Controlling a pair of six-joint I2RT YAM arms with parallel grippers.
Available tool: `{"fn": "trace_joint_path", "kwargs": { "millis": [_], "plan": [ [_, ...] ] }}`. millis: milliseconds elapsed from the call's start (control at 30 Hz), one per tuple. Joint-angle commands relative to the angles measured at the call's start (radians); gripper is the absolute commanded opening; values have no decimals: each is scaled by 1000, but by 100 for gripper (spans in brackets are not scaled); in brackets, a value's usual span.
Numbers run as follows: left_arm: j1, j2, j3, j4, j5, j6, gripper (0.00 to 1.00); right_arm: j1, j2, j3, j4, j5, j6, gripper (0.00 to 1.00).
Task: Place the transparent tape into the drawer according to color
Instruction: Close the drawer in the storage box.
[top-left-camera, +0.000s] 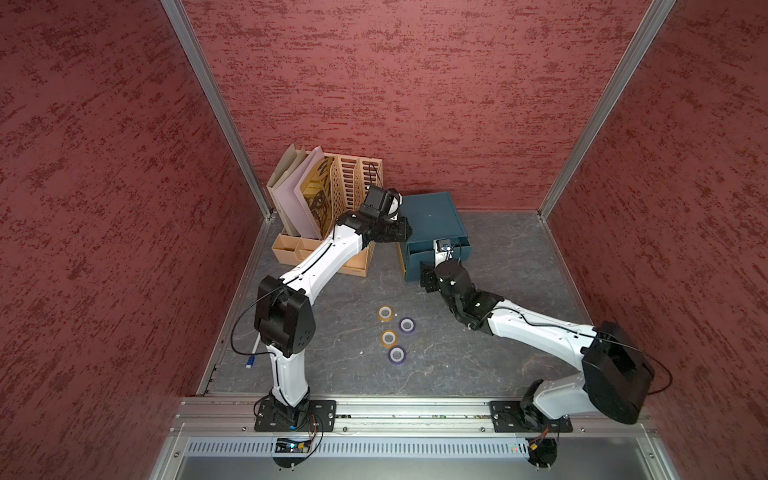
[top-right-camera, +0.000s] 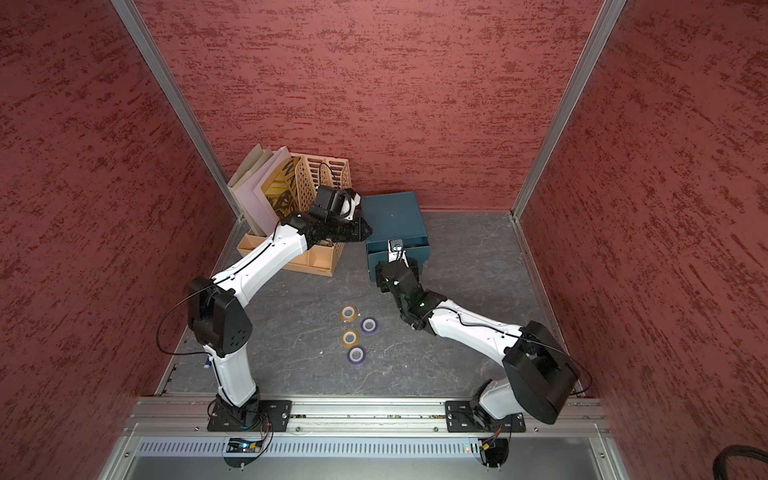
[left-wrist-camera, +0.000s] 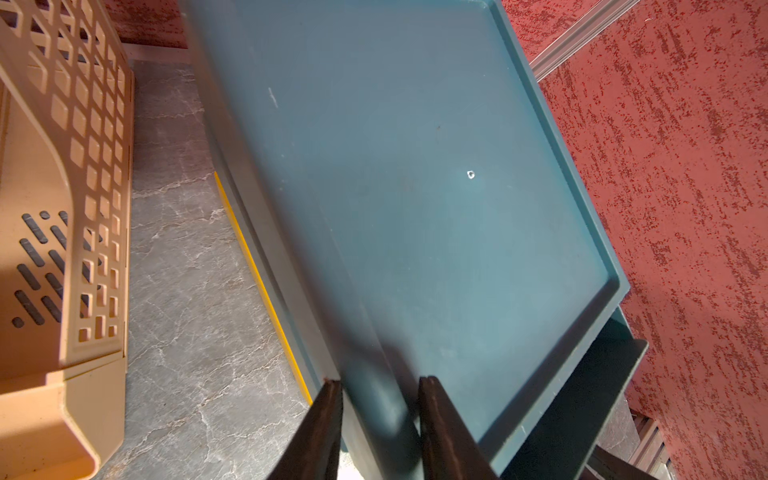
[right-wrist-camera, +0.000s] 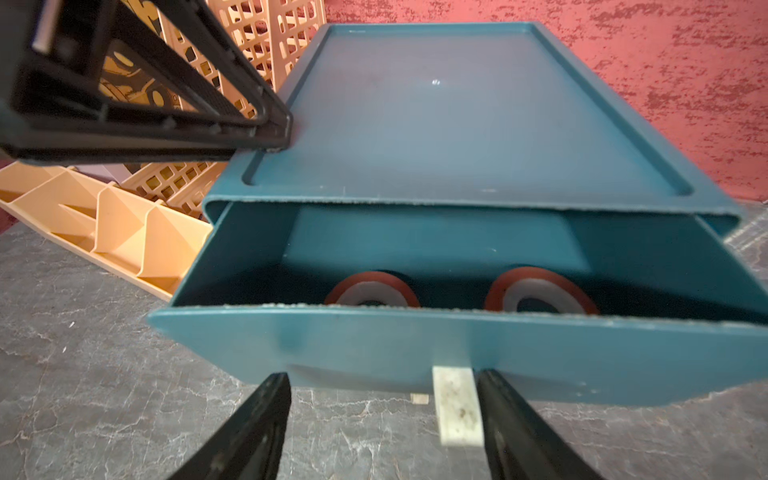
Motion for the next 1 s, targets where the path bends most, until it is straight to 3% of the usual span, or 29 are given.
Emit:
{"fn": "trace_joint_path", "kwargs": {
  "millis": [0,733,967],
  "plan": [
    [4,-6,3,-33,11,20,34,-19,18,40,102,-2,-29,77],
    [4,-1,18,-42,23,29,31,-100,160,99,208,-85,-28,79],
    [3,-1,18,-44,21,29,30,-105,129,85,172,-112,2,82]
  ]
}}
